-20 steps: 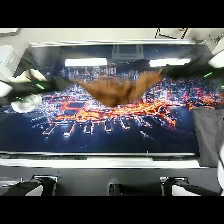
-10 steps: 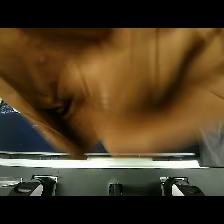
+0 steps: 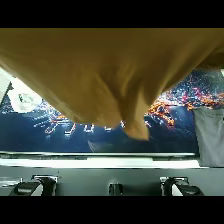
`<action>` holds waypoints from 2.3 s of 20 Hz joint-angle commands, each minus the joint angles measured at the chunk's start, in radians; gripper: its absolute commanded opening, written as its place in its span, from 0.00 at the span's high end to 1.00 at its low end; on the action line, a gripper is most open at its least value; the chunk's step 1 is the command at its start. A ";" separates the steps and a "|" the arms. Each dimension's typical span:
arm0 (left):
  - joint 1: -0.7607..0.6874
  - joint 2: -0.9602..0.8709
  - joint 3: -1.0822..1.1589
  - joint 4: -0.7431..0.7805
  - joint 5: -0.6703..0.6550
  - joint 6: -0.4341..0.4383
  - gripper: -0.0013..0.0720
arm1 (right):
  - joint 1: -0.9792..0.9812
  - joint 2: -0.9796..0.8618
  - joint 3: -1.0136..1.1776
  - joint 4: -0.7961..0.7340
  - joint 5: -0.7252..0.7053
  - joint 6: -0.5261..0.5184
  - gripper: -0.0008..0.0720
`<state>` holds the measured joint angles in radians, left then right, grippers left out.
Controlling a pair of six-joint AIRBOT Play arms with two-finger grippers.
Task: Fold the clothes and pants, and hang the long-sleeved shirts on hangers.
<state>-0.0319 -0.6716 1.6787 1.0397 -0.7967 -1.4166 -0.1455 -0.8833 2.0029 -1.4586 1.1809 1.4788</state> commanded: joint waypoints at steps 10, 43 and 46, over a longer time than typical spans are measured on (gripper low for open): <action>0.001 -0.023 -0.005 0.090 -0.130 -0.037 0.95 | -0.001 -0.016 0.000 0.113 -0.438 0.010 0.93; 0.253 -0.724 -1.035 -0.203 -0.444 0.124 0.31 | -0.294 -0.821 -0.498 0.187 0.520 0.075 0.08; 0.212 -0.736 -1.057 -0.240 -0.417 0.138 0.32 | -0.294 -0.821 -0.505 0.187 0.512 0.072 0.08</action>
<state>0.2104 -1.4086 0.6941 0.8650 -1.2877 -1.3369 -0.4351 -1.7172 1.5379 -1.2610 1.7042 1.5623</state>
